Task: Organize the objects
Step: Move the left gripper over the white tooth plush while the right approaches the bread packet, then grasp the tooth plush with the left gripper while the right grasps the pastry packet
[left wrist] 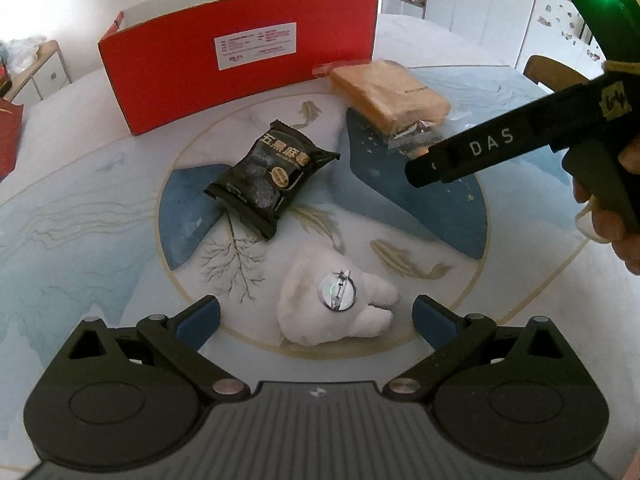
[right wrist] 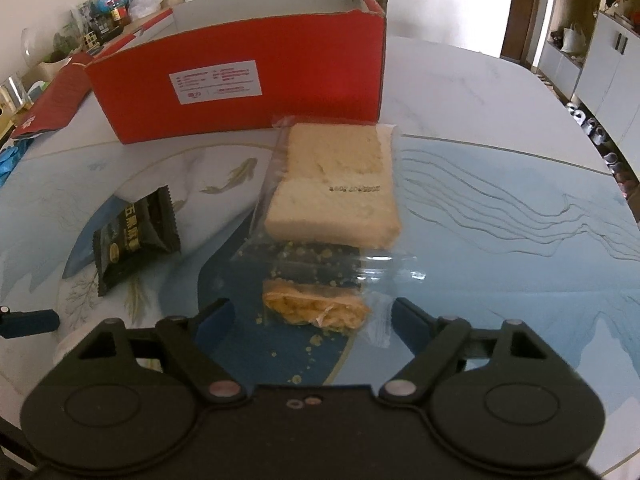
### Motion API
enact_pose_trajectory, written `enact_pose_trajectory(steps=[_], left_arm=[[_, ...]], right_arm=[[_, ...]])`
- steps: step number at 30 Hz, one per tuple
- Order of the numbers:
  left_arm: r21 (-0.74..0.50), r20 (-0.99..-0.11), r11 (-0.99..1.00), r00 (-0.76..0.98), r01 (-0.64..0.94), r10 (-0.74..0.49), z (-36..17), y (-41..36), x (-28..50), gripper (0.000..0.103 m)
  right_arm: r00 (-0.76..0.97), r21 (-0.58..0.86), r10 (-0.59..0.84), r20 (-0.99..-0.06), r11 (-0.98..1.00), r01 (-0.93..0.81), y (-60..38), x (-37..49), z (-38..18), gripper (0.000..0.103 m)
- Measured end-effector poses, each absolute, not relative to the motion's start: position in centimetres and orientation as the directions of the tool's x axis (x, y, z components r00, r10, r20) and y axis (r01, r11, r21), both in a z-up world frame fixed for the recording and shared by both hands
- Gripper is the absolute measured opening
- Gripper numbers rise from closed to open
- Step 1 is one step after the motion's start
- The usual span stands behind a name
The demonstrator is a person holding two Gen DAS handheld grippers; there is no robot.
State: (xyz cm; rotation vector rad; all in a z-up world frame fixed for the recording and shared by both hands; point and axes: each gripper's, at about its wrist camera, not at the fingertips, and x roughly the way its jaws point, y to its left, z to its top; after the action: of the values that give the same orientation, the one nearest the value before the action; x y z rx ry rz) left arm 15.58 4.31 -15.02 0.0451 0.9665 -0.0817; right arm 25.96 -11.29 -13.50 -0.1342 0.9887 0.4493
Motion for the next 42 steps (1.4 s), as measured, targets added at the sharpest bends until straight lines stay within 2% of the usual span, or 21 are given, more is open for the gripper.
enact_pose_trajectory(steps=[7,10,17,27,42], left_arm=[[-0.011,-0.814,0.995,0.578,0.096,-0.065,-15.0,4.7,15.5,0.101],[-0.003,-0.809,0.994,0.584,0.105,-0.064,-14.9,4.5,15.5,0.095],[-0.002,-0.793,0.991,0.603,0.133,-0.083,-14.4,4.2,15.1,0.058],[-0.028,-0.778,0.993,0.622,0.116,-0.095,-13.5,4.4,14.4,0.054],[-0.095,-0.737,0.993,0.666,0.070,-0.117,-8.9,5.1,14.4,0.054]], right_arm=[[0.489,0.074,0.288,-0.823,0.909,-0.411,-11.5,25.8,-13.5,0.072],[0.494,0.057,0.276,-0.824,0.909,-0.413,-11.5,25.7,-13.4,0.067],[0.502,0.026,0.260,-0.825,0.905,-0.426,-11.7,25.3,-13.2,0.053],[0.495,0.083,0.306,-0.814,0.903,-0.421,-13.2,23.1,-12.3,0.050],[0.510,0.152,0.418,-0.752,0.862,-0.483,-14.4,20.0,-6.0,0.050]])
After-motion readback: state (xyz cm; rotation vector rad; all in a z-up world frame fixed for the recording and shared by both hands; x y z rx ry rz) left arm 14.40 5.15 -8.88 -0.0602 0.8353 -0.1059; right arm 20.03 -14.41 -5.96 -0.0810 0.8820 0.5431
